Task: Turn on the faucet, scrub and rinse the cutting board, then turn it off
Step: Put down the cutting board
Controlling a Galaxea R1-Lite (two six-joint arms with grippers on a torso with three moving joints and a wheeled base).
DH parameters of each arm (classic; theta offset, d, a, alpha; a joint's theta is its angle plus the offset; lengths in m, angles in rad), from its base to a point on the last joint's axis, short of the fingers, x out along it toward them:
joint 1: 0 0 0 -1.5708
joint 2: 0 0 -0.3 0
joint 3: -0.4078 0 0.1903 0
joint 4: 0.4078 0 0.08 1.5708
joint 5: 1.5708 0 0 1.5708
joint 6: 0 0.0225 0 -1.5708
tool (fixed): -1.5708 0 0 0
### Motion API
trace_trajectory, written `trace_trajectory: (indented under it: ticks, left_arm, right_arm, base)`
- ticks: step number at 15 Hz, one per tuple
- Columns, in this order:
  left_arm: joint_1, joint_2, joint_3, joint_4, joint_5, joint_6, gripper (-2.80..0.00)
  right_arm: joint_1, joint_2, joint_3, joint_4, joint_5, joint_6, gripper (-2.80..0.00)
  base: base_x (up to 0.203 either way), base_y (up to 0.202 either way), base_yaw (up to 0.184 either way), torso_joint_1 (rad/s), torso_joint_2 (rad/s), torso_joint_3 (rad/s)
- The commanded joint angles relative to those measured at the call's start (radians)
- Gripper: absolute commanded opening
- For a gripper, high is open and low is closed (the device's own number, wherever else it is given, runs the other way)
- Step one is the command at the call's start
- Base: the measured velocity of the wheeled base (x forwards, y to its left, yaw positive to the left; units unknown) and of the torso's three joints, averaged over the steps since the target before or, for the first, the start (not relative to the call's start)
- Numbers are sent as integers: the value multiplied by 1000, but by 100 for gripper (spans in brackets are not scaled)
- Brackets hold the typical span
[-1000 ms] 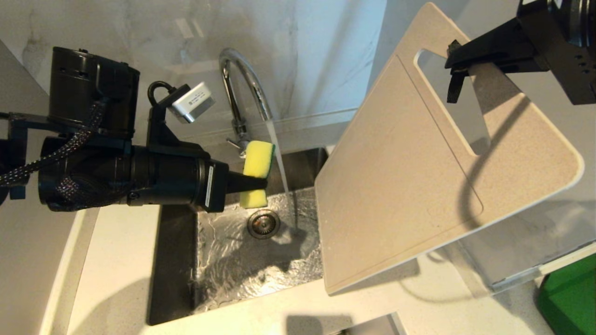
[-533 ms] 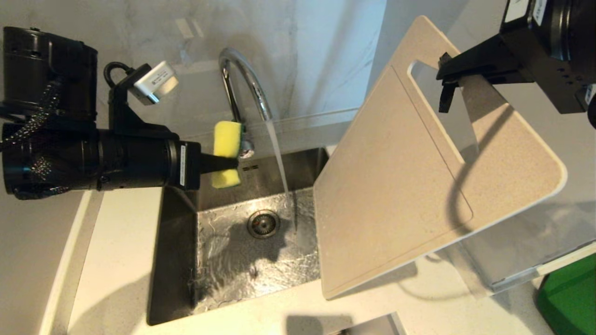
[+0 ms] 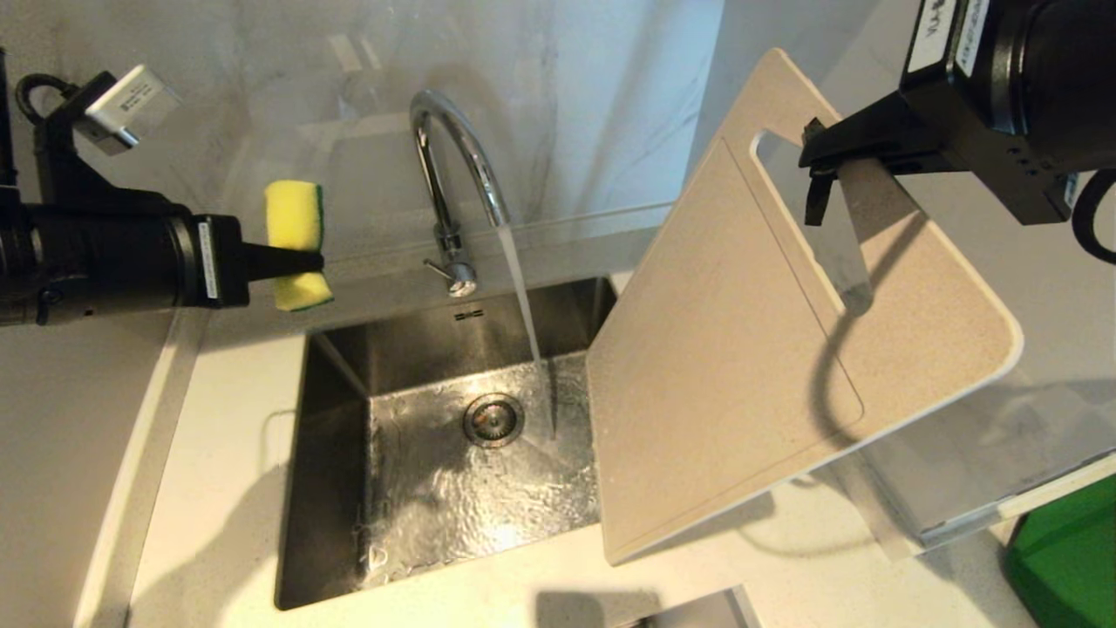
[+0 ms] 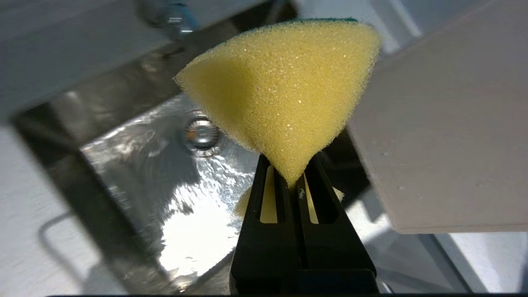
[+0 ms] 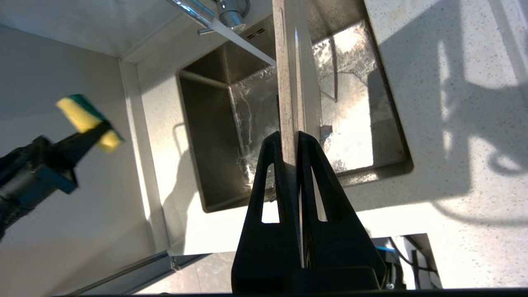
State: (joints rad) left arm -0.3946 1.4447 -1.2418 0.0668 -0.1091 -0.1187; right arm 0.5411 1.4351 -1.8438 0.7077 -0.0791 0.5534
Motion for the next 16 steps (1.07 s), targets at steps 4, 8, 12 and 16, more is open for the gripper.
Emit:
trace_trajectory:
  ticks: [4, 8, 12, 16]
  left_arm:
    - [248, -223, 168, 36, -3, 16, -280]
    - [375, -391, 375, 27, -17, 21, -280]
    - [382, -529, 548, 13, -17, 161, -280]
    - [383, -655, 799, -117, 7, 210, -280]
  right_arm:
    - [0, 17, -2, 2, 28, 10, -280]
    - [0, 21, -3, -14, 28, 10, -280]
    - [0, 19, -5, -21, 27, 6, -280]
    - [0, 22, -6, -24, 27, -3, -280]
  base:
    - [0, 0, 0, 0, 0, 0]
    - [0, 0, 0, 0, 0, 0]
    - [0, 0, 0, 0, 0, 0]
    - [0, 0, 0, 0, 0, 0]
